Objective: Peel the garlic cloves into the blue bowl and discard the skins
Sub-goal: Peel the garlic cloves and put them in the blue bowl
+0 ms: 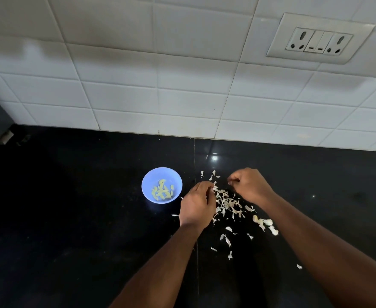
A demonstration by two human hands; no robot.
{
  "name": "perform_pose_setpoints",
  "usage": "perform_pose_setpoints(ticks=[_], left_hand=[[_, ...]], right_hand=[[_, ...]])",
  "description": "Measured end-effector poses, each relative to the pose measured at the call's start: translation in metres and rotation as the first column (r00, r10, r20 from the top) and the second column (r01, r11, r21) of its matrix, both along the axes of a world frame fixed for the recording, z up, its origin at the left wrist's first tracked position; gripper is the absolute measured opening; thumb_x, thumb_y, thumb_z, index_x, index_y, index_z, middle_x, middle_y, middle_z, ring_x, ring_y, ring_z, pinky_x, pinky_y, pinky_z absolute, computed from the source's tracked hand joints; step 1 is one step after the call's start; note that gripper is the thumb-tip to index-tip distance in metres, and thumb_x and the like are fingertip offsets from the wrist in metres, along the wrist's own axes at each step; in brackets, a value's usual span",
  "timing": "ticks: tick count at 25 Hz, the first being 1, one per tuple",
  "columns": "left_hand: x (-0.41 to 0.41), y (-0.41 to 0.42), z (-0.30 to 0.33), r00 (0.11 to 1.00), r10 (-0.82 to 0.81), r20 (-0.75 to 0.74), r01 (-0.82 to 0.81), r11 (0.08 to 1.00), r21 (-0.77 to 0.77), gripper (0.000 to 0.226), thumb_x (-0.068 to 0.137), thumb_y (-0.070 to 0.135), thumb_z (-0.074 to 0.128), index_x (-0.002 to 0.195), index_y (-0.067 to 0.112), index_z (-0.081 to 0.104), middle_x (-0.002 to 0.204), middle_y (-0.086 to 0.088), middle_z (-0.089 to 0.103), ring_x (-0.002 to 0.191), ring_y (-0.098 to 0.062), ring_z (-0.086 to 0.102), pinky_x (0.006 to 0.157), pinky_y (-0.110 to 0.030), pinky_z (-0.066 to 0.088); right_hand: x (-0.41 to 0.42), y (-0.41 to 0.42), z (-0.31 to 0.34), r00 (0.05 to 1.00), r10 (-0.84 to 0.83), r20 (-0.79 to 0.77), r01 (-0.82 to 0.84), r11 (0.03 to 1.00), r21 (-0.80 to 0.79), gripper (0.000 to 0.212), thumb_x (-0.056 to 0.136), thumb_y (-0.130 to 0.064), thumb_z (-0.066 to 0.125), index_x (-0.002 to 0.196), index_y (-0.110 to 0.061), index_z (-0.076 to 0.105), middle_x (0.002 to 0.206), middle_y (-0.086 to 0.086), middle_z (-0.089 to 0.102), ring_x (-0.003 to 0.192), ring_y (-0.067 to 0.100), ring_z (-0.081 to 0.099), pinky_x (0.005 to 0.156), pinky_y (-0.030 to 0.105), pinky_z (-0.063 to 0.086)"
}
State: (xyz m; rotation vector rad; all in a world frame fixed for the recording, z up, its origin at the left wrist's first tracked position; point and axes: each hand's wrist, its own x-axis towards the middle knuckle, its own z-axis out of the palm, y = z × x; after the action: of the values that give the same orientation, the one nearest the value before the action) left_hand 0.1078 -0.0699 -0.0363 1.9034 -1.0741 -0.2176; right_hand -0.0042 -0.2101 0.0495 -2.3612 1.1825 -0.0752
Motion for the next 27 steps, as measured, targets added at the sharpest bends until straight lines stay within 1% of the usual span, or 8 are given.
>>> perform_pose_setpoints(ticks=[7,11,13,16,18,21,24,27], left_hand=[[0.003,0.0,0.0,0.998,-0.032,-0.049,0.031,0.999,-0.009,0.022,0.101,0.021,0.058,0.12,0.02,0.069,0.116,0.006,0.074,0.094,-0.015,0.07,0.075,-0.032,0.055],[0.006,0.0,-0.001,0.998,-0.023,-0.063,0.023,1.0,-0.016,0.024,0.101,0.022,0.058,0.122,0.02,0.069,0.119,0.007,0.073,0.102,-0.013,0.07,0.079,-0.032,0.056],[0.005,0.001,-0.001,0.997,-0.033,-0.07,0.032,0.999,-0.01,0.024,0.102,0.023,0.058,0.123,0.021,0.068,0.12,0.008,0.073,0.102,-0.013,0.07,0.079,-0.032,0.056],[0.006,0.001,0.002,0.996,-0.046,-0.075,0.047,0.999,0.011,0.022,0.103,0.026,0.057,0.123,0.022,0.067,0.119,0.009,0.072,0.101,-0.011,0.069,0.077,-0.027,0.052],[0.007,0.002,0.004,0.993,-0.051,-0.104,0.056,0.998,0.038,0.021,0.105,0.033,0.055,0.122,0.027,0.066,0.117,0.013,0.072,0.099,-0.007,0.068,0.077,-0.025,0.05],[0.007,-0.001,0.014,0.951,-0.039,-0.306,0.066,0.995,0.077,0.02,0.103,0.05,0.056,0.115,0.036,0.066,0.105,0.02,0.072,0.091,0.0,0.067,0.079,-0.027,0.054],[-0.014,-0.006,0.029,0.715,-0.098,-0.693,0.053,0.995,-0.086,0.01,0.1,0.038,0.068,0.099,0.028,0.072,0.093,0.007,0.076,0.083,-0.008,0.072,0.078,-0.036,0.062],[-0.034,-0.011,0.048,0.55,-0.118,-0.827,-0.012,0.989,-0.149,0.003,0.098,0.015,0.073,0.099,0.012,0.073,0.083,-0.001,0.077,0.068,-0.009,0.069,0.062,-0.023,0.057]], right_hand=[[0.006,-0.006,0.008,0.984,-0.03,0.174,0.067,0.974,-0.215,0.012,0.097,-0.017,0.07,0.097,-0.018,0.082,0.098,-0.003,0.071,0.086,0.015,0.068,0.08,0.036,0.057],[0.005,0.02,-0.034,0.989,-0.015,-0.145,-0.021,0.97,-0.244,0.018,0.095,-0.009,0.059,0.104,-0.012,0.073,0.108,0.003,0.061,0.094,0.027,0.067,0.078,0.036,0.054],[0.004,0.017,-0.043,0.979,-0.018,-0.204,-0.025,0.978,-0.207,0.018,0.095,-0.011,0.059,0.105,-0.014,0.074,0.109,0.002,0.063,0.095,0.027,0.068,0.078,0.036,0.054],[-0.001,0.012,-0.032,0.986,-0.161,0.046,0.158,0.986,0.058,0.013,0.098,-0.019,0.068,0.101,-0.023,0.08,0.093,-0.007,0.075,0.082,0.011,0.071,0.077,0.031,0.058],[-0.01,0.029,-0.024,0.892,-0.341,0.295,0.231,0.908,0.35,0.015,0.099,-0.015,0.07,0.106,-0.023,0.081,0.089,-0.007,0.079,0.077,0.006,0.072,0.073,0.024,0.059],[-0.017,0.063,-0.019,0.708,-0.527,0.47,0.153,0.764,0.626,0.022,0.099,-0.003,0.066,0.115,-0.015,0.077,0.096,0.004,0.078,0.084,0.016,0.073,0.076,0.027,0.062],[-0.021,0.077,-0.017,0.532,-0.68,0.505,0.094,0.64,0.763,0.017,0.099,-0.003,0.066,0.114,-0.003,0.072,0.091,0.017,0.074,0.08,0.021,0.071,0.077,0.031,0.064],[-0.021,0.079,-0.017,0.41,-0.759,0.506,0.044,0.57,0.82,0.016,0.101,-0.004,0.061,0.11,0.003,0.072,0.088,0.017,0.075,0.074,0.02,0.069,0.069,0.028,0.061]])
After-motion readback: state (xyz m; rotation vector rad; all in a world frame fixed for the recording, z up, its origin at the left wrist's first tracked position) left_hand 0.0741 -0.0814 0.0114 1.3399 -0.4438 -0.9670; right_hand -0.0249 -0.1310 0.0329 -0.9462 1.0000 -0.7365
